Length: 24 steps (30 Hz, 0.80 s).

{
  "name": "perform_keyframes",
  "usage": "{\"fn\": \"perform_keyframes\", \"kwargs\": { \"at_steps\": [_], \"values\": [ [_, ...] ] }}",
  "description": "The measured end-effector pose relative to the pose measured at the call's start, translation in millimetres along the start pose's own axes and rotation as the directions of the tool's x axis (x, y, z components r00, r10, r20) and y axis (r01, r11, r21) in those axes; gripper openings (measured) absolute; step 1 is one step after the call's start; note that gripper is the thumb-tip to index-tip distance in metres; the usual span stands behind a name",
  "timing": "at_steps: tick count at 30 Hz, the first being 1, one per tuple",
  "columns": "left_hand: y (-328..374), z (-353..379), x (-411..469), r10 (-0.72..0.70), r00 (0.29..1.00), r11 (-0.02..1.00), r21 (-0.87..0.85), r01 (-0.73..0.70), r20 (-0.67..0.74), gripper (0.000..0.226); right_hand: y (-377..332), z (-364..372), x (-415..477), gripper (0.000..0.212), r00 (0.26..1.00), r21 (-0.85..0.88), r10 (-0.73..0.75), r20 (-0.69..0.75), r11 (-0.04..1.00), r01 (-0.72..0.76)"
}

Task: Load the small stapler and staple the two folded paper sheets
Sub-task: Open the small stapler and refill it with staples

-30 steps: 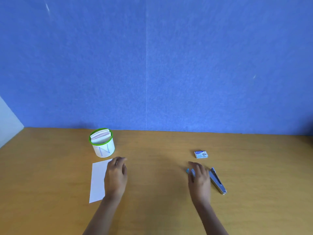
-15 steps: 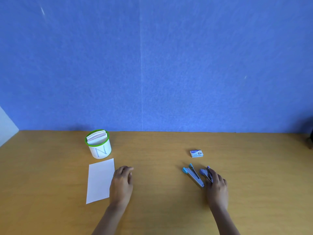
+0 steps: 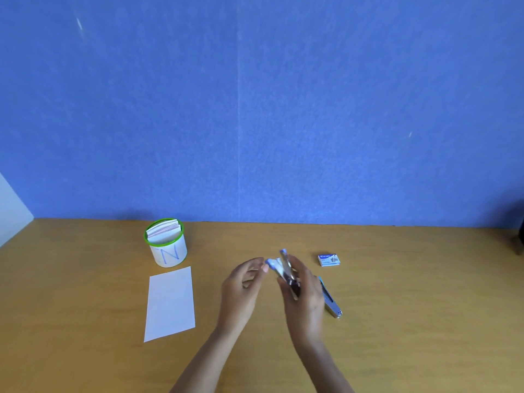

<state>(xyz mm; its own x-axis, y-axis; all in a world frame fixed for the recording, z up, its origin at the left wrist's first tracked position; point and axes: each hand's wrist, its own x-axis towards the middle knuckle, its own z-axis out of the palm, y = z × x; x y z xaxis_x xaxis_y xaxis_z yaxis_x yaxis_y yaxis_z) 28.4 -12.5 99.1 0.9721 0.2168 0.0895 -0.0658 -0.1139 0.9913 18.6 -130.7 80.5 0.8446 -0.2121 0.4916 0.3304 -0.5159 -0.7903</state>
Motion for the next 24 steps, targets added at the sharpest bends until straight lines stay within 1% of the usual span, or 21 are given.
{"fn": "perform_keyframes", "kwargs": {
  "at_steps": [2,4,7,10,12,14,16,19,21,24],
  "values": [
    [7,5,-1,-0.042,0.999,0.993,-0.111,0.043,0.015,0.009,-11,9,-2,0.046,0.999,0.010,-0.042,0.022,0.999,0.041],
    [10,5,1,-0.067,0.998,0.975,-0.212,0.070,0.021,0.009,-18,12,-2,0.049,0.999,0.036,-0.029,0.033,0.999,0.028],
    [11,0,5,-0.096,0.994,0.943,-0.314,0.107,0.050,0.010,-23,10,2,0.049,0.996,0.134,0.025,0.089,0.990,-0.037],
    [10,-3,8,-0.091,0.994,0.934,-0.341,0.107,0.062,0.014,-26,7,8,0.035,0.978,0.243,0.133,0.159,0.955,-0.169],
    [10,-3,9,-0.081,0.995,0.947,-0.306,0.095,0.058,0.019,-25,6,14,0.030,0.961,0.262,0.202,0.192,0.933,-0.248],
    [10,0,8,-0.054,0.997,0.964,-0.256,0.067,0.055,0.020,-24,7,20,0.029,0.949,0.245,0.239,0.207,0.926,-0.287],
    [11,3,6,-0.022,0.999,0.974,-0.222,0.031,0.042,0.020,-24,9,24,0.027,0.947,0.214,0.259,0.192,0.931,-0.297],
    [14,7,3,0.062,0.998,0.990,-0.129,-0.062,-0.008,0.029,-24,13,26,0.024,0.950,0.181,0.278,0.146,0.936,-0.301],
    [15,10,0,0.125,0.991,0.990,-0.065,-0.128,-0.039,0.033,-26,17,25,0.023,0.947,0.209,0.299,0.115,0.925,-0.318],
    [18,15,-4,0.234,0.970,0.972,0.033,-0.232,-0.059,0.036,-31,23,24,0.023,0.922,0.300,0.382,0.067,0.873,-0.384]
  ]
}}
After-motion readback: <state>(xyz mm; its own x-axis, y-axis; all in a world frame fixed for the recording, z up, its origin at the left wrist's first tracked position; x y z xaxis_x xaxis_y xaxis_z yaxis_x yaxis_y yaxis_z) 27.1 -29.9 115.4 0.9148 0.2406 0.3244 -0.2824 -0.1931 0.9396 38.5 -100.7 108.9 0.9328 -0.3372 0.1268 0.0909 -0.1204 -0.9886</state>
